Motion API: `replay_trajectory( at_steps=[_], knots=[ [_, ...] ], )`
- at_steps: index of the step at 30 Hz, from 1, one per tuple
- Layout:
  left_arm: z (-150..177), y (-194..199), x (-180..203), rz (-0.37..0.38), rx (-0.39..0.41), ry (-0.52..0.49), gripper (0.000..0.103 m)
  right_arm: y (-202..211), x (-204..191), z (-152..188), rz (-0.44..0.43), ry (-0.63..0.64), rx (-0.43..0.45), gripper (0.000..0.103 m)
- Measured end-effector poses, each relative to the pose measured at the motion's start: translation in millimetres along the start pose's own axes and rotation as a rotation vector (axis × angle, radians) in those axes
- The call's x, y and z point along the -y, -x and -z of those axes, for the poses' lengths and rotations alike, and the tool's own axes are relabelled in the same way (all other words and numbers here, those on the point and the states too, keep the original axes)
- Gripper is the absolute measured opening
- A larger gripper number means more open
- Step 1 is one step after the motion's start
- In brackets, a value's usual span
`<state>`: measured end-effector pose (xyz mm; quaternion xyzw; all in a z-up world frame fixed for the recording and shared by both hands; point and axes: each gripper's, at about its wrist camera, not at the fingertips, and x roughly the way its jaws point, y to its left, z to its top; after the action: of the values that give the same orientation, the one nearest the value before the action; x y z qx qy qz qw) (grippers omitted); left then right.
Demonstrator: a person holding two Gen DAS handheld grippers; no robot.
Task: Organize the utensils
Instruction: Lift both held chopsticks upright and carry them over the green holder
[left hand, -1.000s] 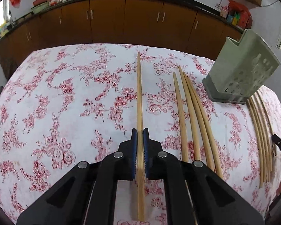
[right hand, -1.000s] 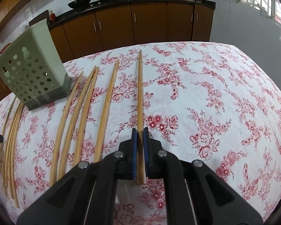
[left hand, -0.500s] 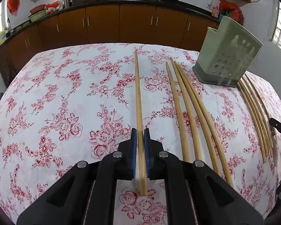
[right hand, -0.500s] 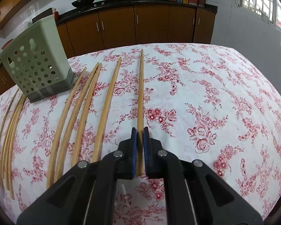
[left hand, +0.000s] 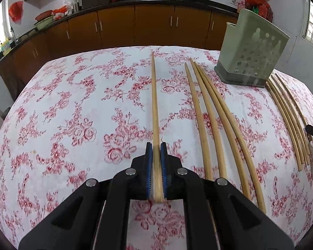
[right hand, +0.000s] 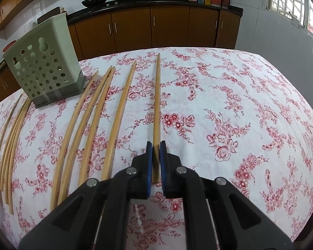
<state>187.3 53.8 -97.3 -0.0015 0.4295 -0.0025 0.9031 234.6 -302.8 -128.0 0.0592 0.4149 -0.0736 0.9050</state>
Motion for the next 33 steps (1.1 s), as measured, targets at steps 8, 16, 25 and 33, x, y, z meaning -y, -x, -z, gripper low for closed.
replay_trajectory(
  at_steps=[8, 16, 25, 33],
  knots=[
    [1, 5, 0, 0.009, -0.022, -0.008, 0.007, 22, 9, 5, -0.050, -0.030, 0.045, 0.008],
    [-12, 44, -9, 0.025, 0.090, 0.008, 0.007, 65, 17, -7, -0.054, -0.025, 0.173, 0.008],
    [-44, 97, -18, 0.062, 0.284, 0.064, 0.007, 105, 21, -31, -0.080, -0.041, 0.317, 0.008],
    [-73, 123, -21, 0.077, 0.388, 0.081, 0.007, 123, 29, -54, -0.102, -0.075, 0.388, 0.008]
  ],
)
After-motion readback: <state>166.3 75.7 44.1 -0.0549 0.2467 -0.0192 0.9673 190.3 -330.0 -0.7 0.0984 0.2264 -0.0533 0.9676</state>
